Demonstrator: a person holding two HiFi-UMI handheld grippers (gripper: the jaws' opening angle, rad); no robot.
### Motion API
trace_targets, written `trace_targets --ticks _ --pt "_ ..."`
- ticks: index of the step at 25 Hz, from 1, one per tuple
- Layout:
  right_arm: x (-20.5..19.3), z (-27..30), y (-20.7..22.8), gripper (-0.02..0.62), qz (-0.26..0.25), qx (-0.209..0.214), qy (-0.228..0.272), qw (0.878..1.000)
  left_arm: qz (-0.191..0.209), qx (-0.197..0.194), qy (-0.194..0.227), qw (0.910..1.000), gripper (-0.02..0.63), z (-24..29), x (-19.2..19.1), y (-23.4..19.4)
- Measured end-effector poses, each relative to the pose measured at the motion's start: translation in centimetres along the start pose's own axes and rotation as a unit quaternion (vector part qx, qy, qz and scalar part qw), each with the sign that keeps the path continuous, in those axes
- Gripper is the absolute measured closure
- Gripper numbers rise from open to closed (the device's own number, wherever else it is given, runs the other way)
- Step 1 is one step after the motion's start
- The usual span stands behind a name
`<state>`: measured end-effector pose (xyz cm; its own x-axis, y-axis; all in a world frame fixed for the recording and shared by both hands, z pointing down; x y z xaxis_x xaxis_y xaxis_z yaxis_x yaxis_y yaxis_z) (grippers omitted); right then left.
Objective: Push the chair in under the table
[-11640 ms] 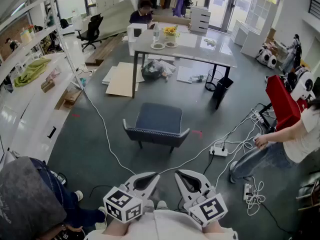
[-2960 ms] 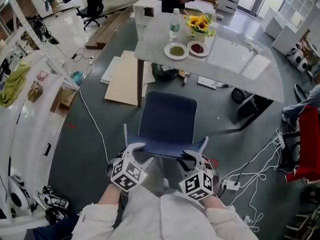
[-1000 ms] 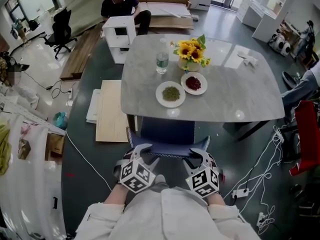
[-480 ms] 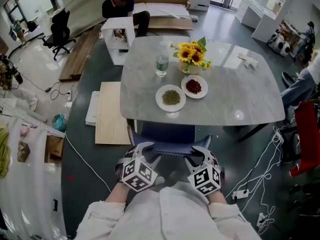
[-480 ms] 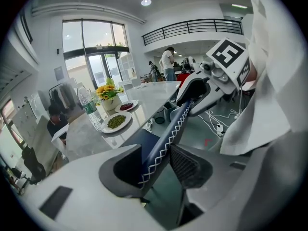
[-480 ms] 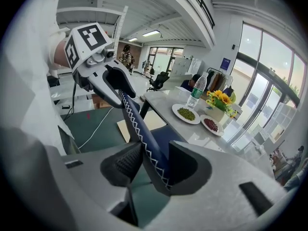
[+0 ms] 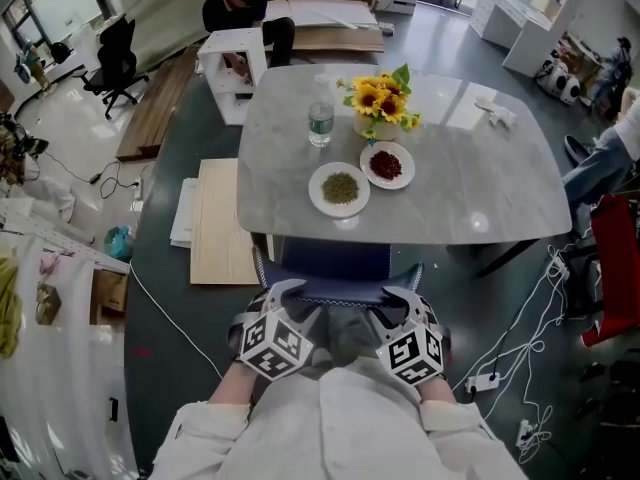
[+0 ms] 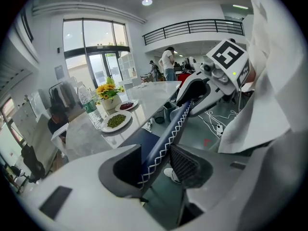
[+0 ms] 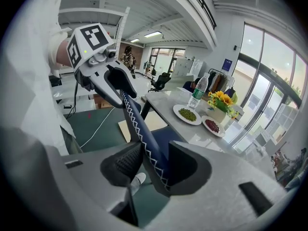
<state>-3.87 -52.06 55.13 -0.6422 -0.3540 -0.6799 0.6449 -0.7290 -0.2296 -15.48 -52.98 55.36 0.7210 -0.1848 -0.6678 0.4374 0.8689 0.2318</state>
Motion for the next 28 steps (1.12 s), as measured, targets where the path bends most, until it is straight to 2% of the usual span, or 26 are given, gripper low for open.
trace_targets --ticks 10,16,18,20,22,24,28 --pt "0.0 -0.1 -0.2 0.453 0.002 -0.001 0.002 1.0 -0.002 0.0 0.005 1.0 0.416 -0.2 0.0 0.2" --pt "0.1 -0.1 -1.6 0.451 0.008 0.016 0.005 1.0 -0.013 0.002 0.011 0.9998 0.416 -0.7 -1.0 0.6" --pt "0.2 -0.1 -1.8 0.439 0.019 0.018 0.004 1.0 -0.016 0.009 0.012 0.9998 0.413 -0.6 -1.1 0.6" --pt "0.3 -0.1 -2.2 0.378 0.029 0.027 0.0 0.999 -0.022 0.012 0.003 0.9997 0.408 -0.7 -1.0 0.5" --pt "0.5 -0.4 -2.6 0.354 0.025 0.03 -0.004 0.999 -0.036 0.015 0.006 0.9992 0.398 -1.1 -0.9 0.5" --pt "0.9 -1.0 -2.9 0.353 0.018 0.027 0.003 0.999 -0.063 0.024 0.028 0.9974 0.382 -1.9 -0.5 0.2" --pt "2.7 -3.3 -3.3 0.354 0.019 0.013 0.05 0.999 -0.108 0.04 0.077 0.9903 0.371 -4.0 1.2 -0.1"
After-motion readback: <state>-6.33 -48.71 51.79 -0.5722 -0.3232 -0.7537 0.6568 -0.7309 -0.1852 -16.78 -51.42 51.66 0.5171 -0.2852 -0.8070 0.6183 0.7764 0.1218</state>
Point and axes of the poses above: the fingertips, and each gripper's own axes: z forward along the fingers, y to its right, x out of its top, the point moved 1 cm from there along -z, backward along the fingers, and after that the axes turned 5 degrees about z, right-handed, at the moved point
